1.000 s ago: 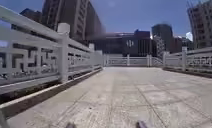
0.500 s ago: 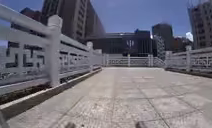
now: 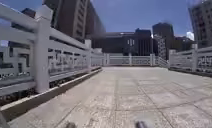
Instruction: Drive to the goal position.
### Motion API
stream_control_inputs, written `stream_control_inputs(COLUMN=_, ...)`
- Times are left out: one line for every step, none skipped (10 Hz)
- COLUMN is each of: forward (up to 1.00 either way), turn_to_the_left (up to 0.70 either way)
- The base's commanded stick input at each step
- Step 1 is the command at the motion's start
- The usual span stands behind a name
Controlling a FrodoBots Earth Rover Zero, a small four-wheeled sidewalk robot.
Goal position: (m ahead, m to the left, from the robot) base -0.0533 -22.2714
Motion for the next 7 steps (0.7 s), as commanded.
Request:
stream_control_inputs(forward=0.70, turn_to_the_left=0.00)
stream_control_inputs(forward=0.70, turn_to_the_left=0.00)
stream_control_inputs(forward=0.70, turn_to_the_left=0.00)
stream_control_inputs(forward=0.70, turn_to_the_left=0.00)
stream_control_inputs(forward=0.70, turn_to_the_left=0.00)
stream_control_inputs(forward=0.70, turn_to_the_left=0.00)
stream_control_inputs(forward=0.70, turn_to_the_left=-0.02)
